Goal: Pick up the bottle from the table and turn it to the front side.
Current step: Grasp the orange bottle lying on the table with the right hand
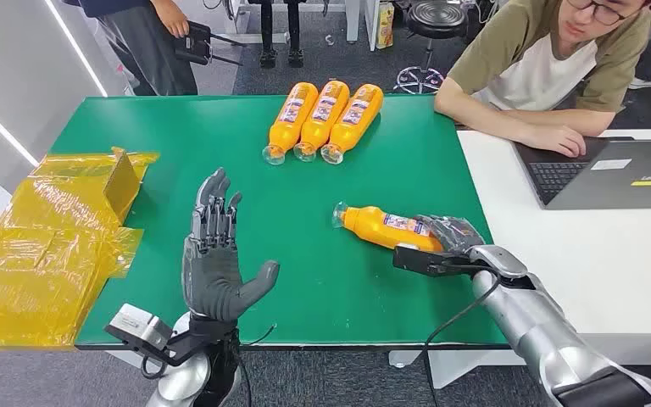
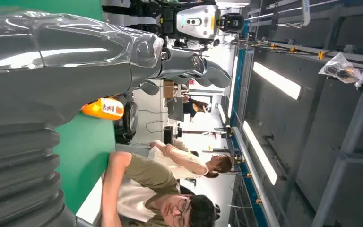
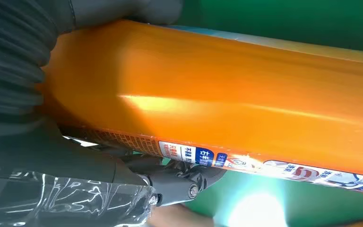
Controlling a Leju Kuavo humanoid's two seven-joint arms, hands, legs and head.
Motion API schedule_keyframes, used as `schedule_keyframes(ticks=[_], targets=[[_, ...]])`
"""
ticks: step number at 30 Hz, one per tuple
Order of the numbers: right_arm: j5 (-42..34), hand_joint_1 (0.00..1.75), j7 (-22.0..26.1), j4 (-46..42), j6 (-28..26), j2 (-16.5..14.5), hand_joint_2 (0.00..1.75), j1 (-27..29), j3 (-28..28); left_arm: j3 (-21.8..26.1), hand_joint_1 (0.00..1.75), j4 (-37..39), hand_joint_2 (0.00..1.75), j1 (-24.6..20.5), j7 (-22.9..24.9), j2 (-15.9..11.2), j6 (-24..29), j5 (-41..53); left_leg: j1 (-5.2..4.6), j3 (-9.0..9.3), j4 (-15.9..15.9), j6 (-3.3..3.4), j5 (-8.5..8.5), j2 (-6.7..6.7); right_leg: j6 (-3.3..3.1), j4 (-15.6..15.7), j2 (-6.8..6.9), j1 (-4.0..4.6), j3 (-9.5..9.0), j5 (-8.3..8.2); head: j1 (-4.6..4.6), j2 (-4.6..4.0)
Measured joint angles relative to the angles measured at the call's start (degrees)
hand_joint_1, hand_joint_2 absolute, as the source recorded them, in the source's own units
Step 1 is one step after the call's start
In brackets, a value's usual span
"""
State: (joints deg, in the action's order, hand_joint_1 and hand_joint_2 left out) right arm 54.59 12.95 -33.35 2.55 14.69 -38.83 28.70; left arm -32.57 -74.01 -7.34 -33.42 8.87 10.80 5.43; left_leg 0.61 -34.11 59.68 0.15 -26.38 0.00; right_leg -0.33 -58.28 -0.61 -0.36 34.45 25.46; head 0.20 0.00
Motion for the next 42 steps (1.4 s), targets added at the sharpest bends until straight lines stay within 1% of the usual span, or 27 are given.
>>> schedule_keyframes(ticks=[2,5,8,9,11,13,17,20,22,25,28,30,35,42], targets=[[-0.1,1.75,-0.2,-0.6,-2.3,-0.2,1.75,0.6,0.0,0.0,0.0,-0.4,1.75,0.3,0.1,0.0,0.0,0.4,0.0,-0.03,0.0,0.0,0.0,-0.01,0.0,0.0,0.01,0.0,0.02,0.0,0.0,0.0],[-1.6,1.75,-0.7,-4.1,-11.0,-1.2,1.75,3.6,-0.8,0.1,0.0,-1.3,1.75,1.1,0.3,0.0,0.3,1.2,0.0,-0.22,0.0,0.01,0.06,-0.15,0.0,0.0,0.13,0.0,0.15,0.0,0.01,0.0],[-4.0,1.75,-1.2,-10.4,-20.6,-3.4,1.75,7.1,-3.3,0.4,0.0,-1.5,1.75,1.3,-0.2,0.0,1.2,1.3,0.0,-0.34,0.0,-0.01,0.09,-0.16,-0.01,-0.1,0.13,0.0,0.33,0.0,0.0,0.0],[-4.5,1.75,-1.3,-12.3,-22.3,-4.2,1.75,7.9,-4.1,0.4,0.0,-1.5,1.75,1.3,-0.3,0.0,1.4,1.3,0.0,-0.35,0.0,-0.01,0.08,-0.14,-0.01,-0.1,0.11,0.0,0.37,0.0,0.0,0.0],[-5.6,1.75,-1.1,-15.4,-24.0,-5.4,1.75,9.3,-5.3,0.4,0.0,-1.5,1.75,1.3,-0.5,0.0,1.8,1.3,0.01,-0.4,0.0,-0.02,0.08,-0.21,-0.02,-0.1,0.16,0.0,0.43,0.04,-0.01,0.0],[-8.4,1.75,0.9,-18.7,-26.7,-6.6,1.75,11.4,-6.6,0.4,0.0,-1.5,1.75,1.2,-0.9,0.0,2.5,0.9,0.01,-0.5,0.0,-0.02,0.09,-0.36,-0.04,-0.1,0.3,0.01,0.48,0.1,-0.01,0.0],[-18.4,1.75,6.5,-27.8,-34.4,-9.3,1.75,17.1,-8.6,0.4,0.0,-1.0,1.75,0.6,-1.3,0.1,4.0,-1.1,0.01,-0.57,-0.1,-0.05,0.06,-0.4,-0.07,-0.1,0.36,0.01,0.53,0.15,0.01,0.0],[-23.1,1.75,8.8,-34.8,-37.0,-11.2,1.75,22.1,-8.5,0.4,0.0,-0.1,1.75,-0.6,-0.3,0.7,3.1,-3.5,0.0,-0.63,-0.1,-0.06,0.04,-0.39,-0.06,0.0,0.35,0.01,0.59,0.18,0.0,0.0],[-23.9,1.75,9.4,-38.6,-37.8,-12.3,1.75,25.0,-8.1,0.4,0.0,0.7,1.75,-1.5,1.1,1.1,0.4,-6.4,0.0,-0.67,-0.1,-0.06,0.04,-0.39,-0.06,0.0,0.35,0.0,0.65,0.18,0.0,0.0],[-24.3,1.75,9.5,-43.0,-38.0,-13.6,1.75,28.3,-6.9,0.3,0.0,2.4,1.75,-3.1,3.3,1.8,-6.3,-12.6,0.0,-0.71,-0.1,-0.07,0.04,-0.39,-0.06,0.0,0.35,0.0,0.68,0.18,0.0,0.0],[-23.9,1.75,9.6,-46.2,-37.8,-14.6,1.75,30.8,-5.7,-0.1,0.0,4.9,1.75,-5.0,5.3,2.6,-12.2,-19.0,0.0,-0.71,-0.1,-0.07,0.04,-0.38,-0.07,0.0,0.35,0.0,0.68,0.17,0.0,0.0],[-22.8,1.75,9.5,-47.8,-36.9,-15.0,1.75,32.1,-4.7,-0.5,0.0,6.8,1.75,-5.8,6.3,3.2,-14.8,-21.6,0.0,-0.7,-0.1,-0.07,0.04,-0.37,-0.07,0.0,0.33,0.0,0.68,0.17,0.01,0.0],[-17.1,1.75,7.4,-49.8,-31.3,-15.1,1.75,34.3,-1.5,-2.0,0.0,11.5,1.75,-7.0,6.7,4.1,-18.4,-23.1,0.0,-0.71,-0.1,-0.07,0.04,-0.35,-0.07,0.0,0.31,0.0,0.7,0.18,0.01,0.0],[-9.6,1.73,4.8,-51.0,-23.0,-15.1,1.75,36.7,1.8,-2.1,0.0,16.0,1.75,-7.8,5.0,4.3,-19.6,-23.0,0.0,-0.77,-0.1,-0.07,0.04,-0.33,-0.07,-0.1,0.3,0.0,0.77,0.18,0.0,0.0]])
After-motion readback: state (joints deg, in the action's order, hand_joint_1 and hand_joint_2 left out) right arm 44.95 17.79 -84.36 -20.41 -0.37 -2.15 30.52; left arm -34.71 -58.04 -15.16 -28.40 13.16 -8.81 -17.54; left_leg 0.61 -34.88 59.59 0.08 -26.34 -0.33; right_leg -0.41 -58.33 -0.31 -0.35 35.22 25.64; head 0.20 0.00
